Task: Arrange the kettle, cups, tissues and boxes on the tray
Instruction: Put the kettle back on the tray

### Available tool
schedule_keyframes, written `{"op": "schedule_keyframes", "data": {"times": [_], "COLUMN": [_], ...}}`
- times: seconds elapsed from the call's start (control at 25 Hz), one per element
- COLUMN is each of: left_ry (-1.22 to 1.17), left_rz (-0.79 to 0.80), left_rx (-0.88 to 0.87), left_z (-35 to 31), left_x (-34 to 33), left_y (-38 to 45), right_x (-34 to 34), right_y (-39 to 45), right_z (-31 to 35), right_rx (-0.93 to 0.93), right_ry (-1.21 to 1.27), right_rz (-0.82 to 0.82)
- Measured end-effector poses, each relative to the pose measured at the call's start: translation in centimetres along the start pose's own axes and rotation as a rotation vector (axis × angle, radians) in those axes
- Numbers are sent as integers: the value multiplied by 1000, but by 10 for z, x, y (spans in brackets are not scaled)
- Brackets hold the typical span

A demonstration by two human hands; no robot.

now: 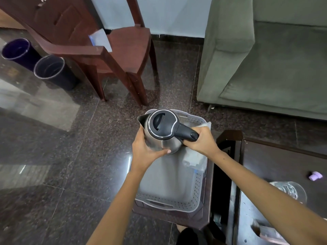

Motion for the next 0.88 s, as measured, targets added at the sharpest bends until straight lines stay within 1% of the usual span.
{"op": "schedule_keyframes", "data": {"times": [0.08, 0.16, 0.24, 0.32, 0.44, 0.56, 0.64, 0.72, 0.8, 0.88], "left_ry": [-5, 2, 19, 1, -22, 9, -4, -23, -38, -59], "left_rz": [-14, -24, -57, -128, -238, -257, -210, -112, 19, 130], "left_rx": [19, 34, 36, 62, 123, 140, 104, 59, 25, 27], "left_z": [2, 4, 3, 0, -6, -20, -37, -52, -64, -66], "left_x": [-1, 0, 1, 1, -5, -25, -53, -89, -143, -198], "left_y": [-2, -7, -16, -32, -62, -92, -113, -135, -159, -180], "right_x": [0, 2, 5, 10, 24, 44, 67, 89, 119, 143], "right_y": [0, -1, -3, -8, -21, -49, -80, -119, -170, -219], "right_z": [1, 2, 3, 4, -3, -9, -12, -25, -60, -104], "right_rx": [-6, -17, -16, -5, -5, 0, -7, -66, -166, -267], "right_ry": [0, -25, -89, -138, -135, -151, -133, -89, -95, -158], "right_rz": [48, 55, 37, 9, -33, -85, -157, -216, -277, -337]}}
Point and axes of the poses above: each hand's wrist, its own y-axis towards the middle knuckle, its own x-axis out of the back of the hand, z = x × y, the point moved 5 cm from there along y, towards the middle knuckle, and after that the axes turned 7 degrees about -y, right-handed, at the moved point
